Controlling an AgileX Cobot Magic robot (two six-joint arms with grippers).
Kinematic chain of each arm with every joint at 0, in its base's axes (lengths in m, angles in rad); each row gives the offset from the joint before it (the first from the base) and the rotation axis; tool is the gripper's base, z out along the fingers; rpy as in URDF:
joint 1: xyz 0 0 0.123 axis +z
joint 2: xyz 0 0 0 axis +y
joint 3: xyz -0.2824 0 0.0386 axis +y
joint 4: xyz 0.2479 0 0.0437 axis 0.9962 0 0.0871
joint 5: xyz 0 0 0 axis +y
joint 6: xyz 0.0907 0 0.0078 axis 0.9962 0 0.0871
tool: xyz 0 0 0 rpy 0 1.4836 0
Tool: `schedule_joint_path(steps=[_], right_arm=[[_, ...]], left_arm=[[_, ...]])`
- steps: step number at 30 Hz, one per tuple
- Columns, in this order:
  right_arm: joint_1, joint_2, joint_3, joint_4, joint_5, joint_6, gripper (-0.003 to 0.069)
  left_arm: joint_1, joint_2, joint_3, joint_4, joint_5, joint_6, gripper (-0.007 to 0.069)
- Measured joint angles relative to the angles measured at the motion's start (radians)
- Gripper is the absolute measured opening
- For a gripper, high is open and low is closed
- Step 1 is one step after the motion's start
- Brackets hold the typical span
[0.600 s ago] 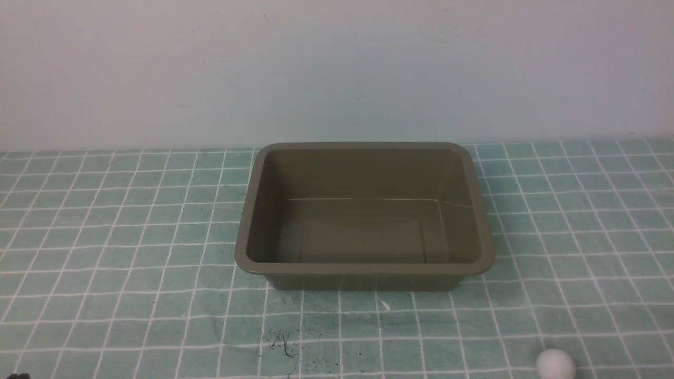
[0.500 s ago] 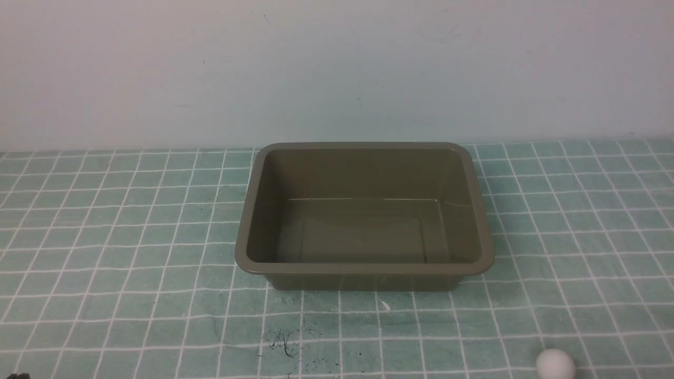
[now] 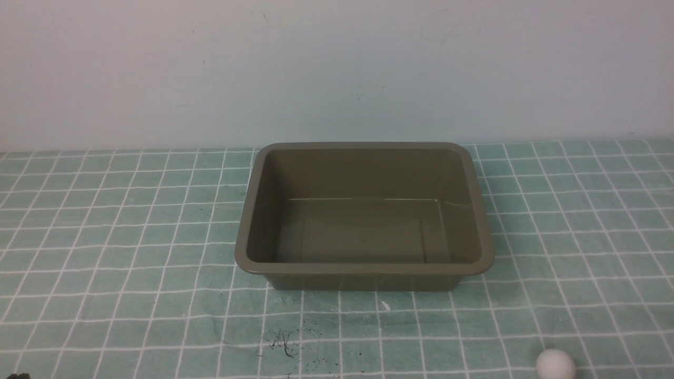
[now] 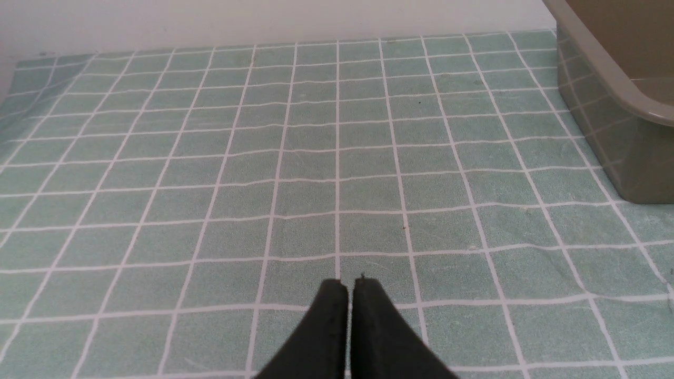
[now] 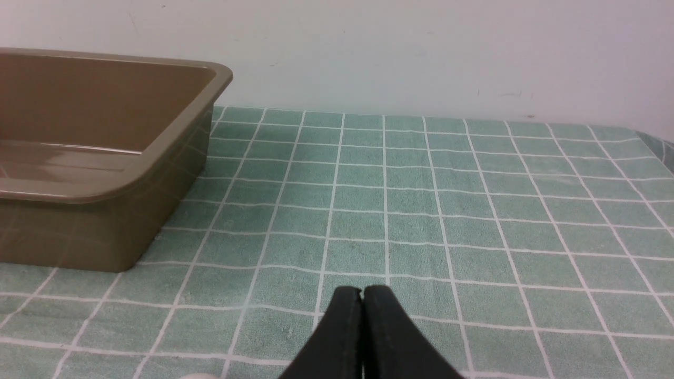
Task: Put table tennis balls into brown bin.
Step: 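Reach for and grasp a ping pong ball on the table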
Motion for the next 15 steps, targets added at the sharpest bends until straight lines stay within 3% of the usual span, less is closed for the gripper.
schedule_joint_path(steps=[5, 8, 11, 12, 15], right_arm=[[0.0, 0.0, 0.0, 0.007, -0.001, 0.0, -0.0013], [0.0, 0.0, 0.003, 0.107, -0.053, 0.06, -0.0013], [0.0, 0.0, 0.003, 0.303, -0.197, 0.184, -0.0013], [0.0, 0.0, 0.003, 0.442, -0.279, 0.25, -0.0013], [0.0, 0.0, 0.003, 0.586, -0.353, 0.284, -0.0013]], left_arm=[[0.0, 0.0, 0.0, 0.0, 0.0, 0.0, -0.0004], [0.0, 0.0, 0.0, 0.0, 0.0, 0.0, -0.0004], [0.0, 0.0, 0.0, 0.0, 0.0, 0.0, -0.0004], [0.0, 0.0, 0.0, 0.0, 0.0, 0.0, -0.0004], [0.0, 0.0, 0.0, 0.0, 0.0, 0.0, -0.0004]])
